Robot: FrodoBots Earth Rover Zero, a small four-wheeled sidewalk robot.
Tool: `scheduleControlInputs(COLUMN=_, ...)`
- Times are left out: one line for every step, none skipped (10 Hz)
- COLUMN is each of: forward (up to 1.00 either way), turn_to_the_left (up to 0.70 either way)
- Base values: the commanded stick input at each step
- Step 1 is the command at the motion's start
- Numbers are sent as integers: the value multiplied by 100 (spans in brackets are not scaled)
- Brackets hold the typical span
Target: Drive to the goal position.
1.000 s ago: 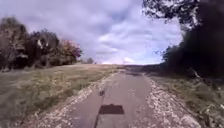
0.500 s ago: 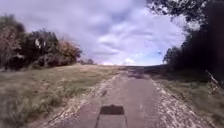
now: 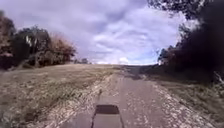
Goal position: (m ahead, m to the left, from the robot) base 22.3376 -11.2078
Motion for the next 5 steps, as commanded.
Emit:
scheduleControlInputs(forward=100, turn_to_the_left=0)
scheduleControlInputs(forward=100, turn_to_the_left=0)
scheduleControlInputs(forward=100, turn_to_the_left=0)
scheduleControlInputs(forward=100, turn_to_the_left=0)
scheduleControlInputs(forward=100, turn_to_the_left=0)
